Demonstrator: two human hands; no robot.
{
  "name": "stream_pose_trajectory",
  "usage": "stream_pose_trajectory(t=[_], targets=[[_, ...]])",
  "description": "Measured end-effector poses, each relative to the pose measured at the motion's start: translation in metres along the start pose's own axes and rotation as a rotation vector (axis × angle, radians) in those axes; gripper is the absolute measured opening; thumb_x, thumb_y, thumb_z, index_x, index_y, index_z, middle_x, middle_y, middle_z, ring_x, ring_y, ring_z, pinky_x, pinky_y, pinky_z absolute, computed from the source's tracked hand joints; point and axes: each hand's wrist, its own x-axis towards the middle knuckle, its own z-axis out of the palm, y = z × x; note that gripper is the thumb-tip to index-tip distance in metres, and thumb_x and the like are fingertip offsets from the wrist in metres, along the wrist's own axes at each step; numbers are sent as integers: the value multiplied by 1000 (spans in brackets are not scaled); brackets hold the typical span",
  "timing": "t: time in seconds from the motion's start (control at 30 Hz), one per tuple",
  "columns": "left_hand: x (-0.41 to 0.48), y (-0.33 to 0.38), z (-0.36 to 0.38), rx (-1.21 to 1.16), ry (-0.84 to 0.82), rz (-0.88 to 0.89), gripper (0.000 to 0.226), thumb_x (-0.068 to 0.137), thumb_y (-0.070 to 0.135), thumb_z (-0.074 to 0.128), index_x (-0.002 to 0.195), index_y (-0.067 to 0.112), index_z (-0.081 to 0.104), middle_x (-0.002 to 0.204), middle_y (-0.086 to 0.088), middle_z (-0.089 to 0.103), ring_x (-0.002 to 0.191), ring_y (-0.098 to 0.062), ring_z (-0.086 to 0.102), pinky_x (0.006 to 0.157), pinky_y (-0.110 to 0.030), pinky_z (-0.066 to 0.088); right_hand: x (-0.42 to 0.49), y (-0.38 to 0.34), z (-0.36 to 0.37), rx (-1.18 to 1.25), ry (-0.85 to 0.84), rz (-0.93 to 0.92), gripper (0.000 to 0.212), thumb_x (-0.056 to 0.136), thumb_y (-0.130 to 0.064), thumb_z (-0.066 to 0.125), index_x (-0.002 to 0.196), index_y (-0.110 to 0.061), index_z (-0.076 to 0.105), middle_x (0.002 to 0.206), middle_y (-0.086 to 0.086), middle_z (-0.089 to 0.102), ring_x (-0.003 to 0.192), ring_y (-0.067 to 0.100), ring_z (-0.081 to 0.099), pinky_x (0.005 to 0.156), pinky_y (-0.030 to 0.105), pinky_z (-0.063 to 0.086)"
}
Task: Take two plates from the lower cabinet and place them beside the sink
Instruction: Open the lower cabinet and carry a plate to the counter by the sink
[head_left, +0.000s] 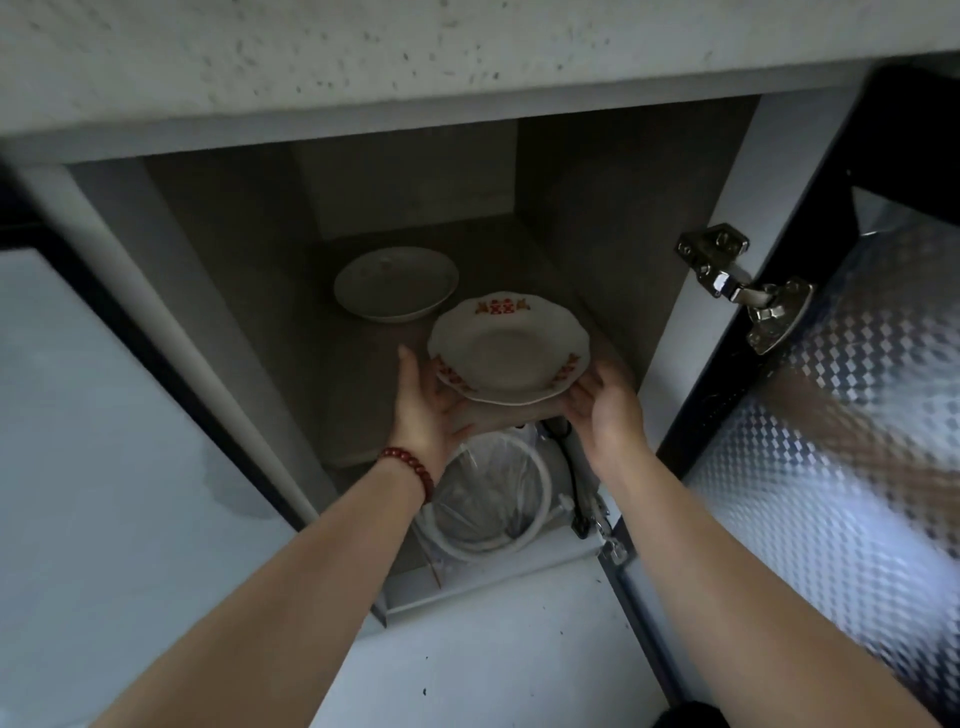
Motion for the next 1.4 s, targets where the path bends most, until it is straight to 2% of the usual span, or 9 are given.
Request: stream_pose_trajectory(t=[0.13, 0.3, 0.43, 0.53, 0.73, 0.97, 1.13, 1.27, 1.4], targets=[[-10, -8, -11, 4, 21, -4, 77, 83, 76, 16, 142, 31, 36, 144, -6, 46, 131, -26, 43, 113, -50, 24, -8, 2, -6, -50, 24, 25, 24, 102, -24, 32, 105, -19, 55, 116, 8, 60, 106, 22, 57, 92, 34, 45], [-4, 10, -11, -49, 78, 11, 79, 84, 73, 20, 148, 27, 26, 149, -6, 40, 133, -30, 41, 105, -47, 33, -9, -10, 2, -12, 45, 9, 37, 102, -23, 33, 136, -14, 42, 111, 8, 56, 101, 24, 54, 86, 35, 44], [-5, 17, -11, -61, 85, -3, 80, 84, 74, 22, 148, 26, 25, 147, -6, 42, 132, -31, 42, 98, -46, 36, -12, -11, 2, -31, 46, 18, 43, 102, -25, 33, 142, -13, 37, 123, 10, 56, 116, 28, 54, 89, 37, 45], [-12, 13, -16, -75, 83, -28, 80, 83, 74, 24, 146, 26, 28, 142, -6, 46, 129, -32, 46, 93, -45, 40, -13, -7, -6, -60, 64, 23, 45, 102, -27, 33, 144, -13, 34, 137, 13, 52, 124, 30, 52, 90, 38, 46], [-17, 11, -24, -80, 82, -51, 84, 80, 77, 25, 148, 28, 25, 147, -11, 42, 129, -33, 46, 100, -48, 39, -17, -13, -5, -170, 27, -19, 40, 100, -30, 35, 139, -21, 41, 127, 5, 54, 110, 23, 52, 98, 41, 45], [-13, 19, -19, -76, 82, -60, 83, 80, 77, 27, 147, 27, 28, 144, -12, 44, 128, -34, 46, 106, -56, 35, -14, -17, -9, -161, 75, 19, 49, 101, -32, 34, 148, -21, 28, 145, 9, 46, 128, 28, 48, 104, 46, 43], [-9, 20, -16, 19, 78, -64, 81, 82, 75, 28, 147, 28, 26, 147, -10, 42, 126, -34, 48, 99, -54, 42, -10, -16, -8, -249, 64, 10, 45, 101, -31, 33, 144, -20, 35, 138, 7, 50, 120, 25, 51, 105, 45, 42], [-7, 29, -4, -27, 78, -86, 78, 85, 71, 25, 148, 27, 23, 151, -10, 35, 132, -35, 40, 75, -46, 47, -8, -17, -5, -240, 63, 3, 43, 100, -30, 34, 142, -21, 37, 120, 3, 52, 107, 21, 51, 105, 46, 41], [-5, 28, -6, -61, 84, -110, 79, 83, 73, 26, 148, 28, 25, 151, -9, 35, 133, -35, 39, 84, -50, 43, -5, -17, -9, -239, 77, 20, 46, 100, -32, 35, 144, -20, 35, 130, 2, 53, 113, 23, 52, 102, 44, 42]])
